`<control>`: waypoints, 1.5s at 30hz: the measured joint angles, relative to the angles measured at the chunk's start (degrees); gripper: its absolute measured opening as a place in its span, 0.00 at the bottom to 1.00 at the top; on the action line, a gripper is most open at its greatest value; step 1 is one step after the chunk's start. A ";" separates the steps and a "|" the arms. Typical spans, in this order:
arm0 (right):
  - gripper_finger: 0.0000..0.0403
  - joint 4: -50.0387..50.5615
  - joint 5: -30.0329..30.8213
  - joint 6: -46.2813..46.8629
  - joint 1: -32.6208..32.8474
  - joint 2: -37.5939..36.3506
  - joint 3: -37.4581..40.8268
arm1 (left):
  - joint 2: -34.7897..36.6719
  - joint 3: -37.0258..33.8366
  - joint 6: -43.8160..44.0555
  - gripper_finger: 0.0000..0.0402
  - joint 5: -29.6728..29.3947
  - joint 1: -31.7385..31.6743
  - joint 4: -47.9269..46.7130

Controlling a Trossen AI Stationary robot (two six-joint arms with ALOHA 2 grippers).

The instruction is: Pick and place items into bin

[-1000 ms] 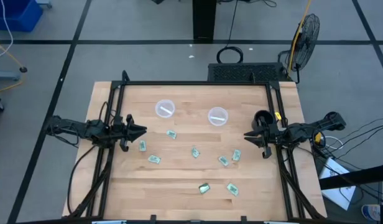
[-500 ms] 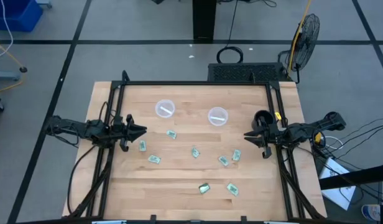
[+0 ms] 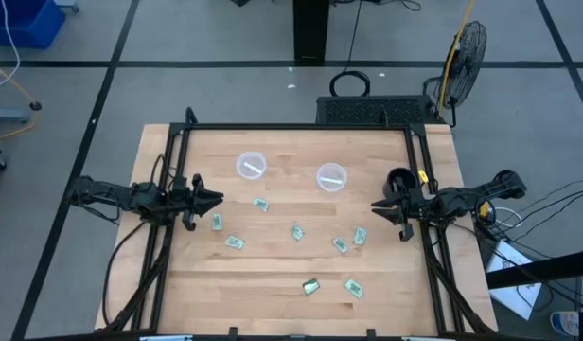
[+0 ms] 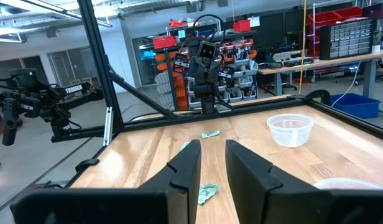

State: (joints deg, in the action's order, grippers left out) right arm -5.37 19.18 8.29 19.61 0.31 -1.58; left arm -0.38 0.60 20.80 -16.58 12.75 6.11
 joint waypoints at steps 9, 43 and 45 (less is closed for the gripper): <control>0.17 0.01 0.00 0.01 -0.01 0.01 0.00 | 0.00 0.00 -2.56 0.22 -6.28 -0.01 2.45; 0.17 -0.01 0.09 0.01 -0.01 0.00 0.00 | 0.00 0.00 -0.73 0.22 -19.54 -0.02 2.64; 0.17 0.00 0.10 0.00 0.01 -0.01 0.00 | 0.00 0.00 -1.28 0.22 -19.56 -0.02 5.57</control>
State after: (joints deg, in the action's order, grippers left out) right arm -5.37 19.28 8.29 19.62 0.30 -1.58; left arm -0.38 0.60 19.52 -36.14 12.73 11.68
